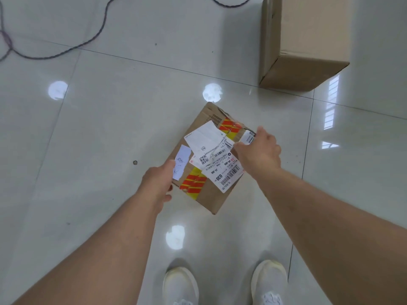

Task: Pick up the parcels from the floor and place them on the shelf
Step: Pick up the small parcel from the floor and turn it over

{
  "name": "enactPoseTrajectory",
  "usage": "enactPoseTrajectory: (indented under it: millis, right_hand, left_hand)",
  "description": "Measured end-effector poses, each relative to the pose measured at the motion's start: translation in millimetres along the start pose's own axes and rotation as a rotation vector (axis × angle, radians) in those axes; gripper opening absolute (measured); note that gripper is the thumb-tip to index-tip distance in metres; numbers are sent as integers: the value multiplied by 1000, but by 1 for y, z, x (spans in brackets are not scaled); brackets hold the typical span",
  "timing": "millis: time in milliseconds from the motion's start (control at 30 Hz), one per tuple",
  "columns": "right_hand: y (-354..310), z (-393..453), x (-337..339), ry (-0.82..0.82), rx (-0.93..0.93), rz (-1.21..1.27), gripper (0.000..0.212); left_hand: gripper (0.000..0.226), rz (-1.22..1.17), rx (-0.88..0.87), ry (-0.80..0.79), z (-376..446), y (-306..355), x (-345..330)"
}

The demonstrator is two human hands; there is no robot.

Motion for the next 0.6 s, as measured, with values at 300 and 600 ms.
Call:
enactPoseTrajectory:
  millis: [300, 600]
  right_hand:
    - [17, -6, -12, -47, -110, 12, 50]
    - [22, -8, -8, -108, -112, 267, 29]
  left_hand:
    - [12, -164, -157, 45, 0, 5, 2]
    - [33, -100, -303, 36, -6, 10, -3]
Point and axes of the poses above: each hand's wrist, its own z-axis towards the middle knuckle, its own x-axis out of the back of the hand, y = z × x, the point moved 5 cm from there along z, towards the middle knuckle, and after that the axes turned 13 degrees about y, right-handed, at the moved point
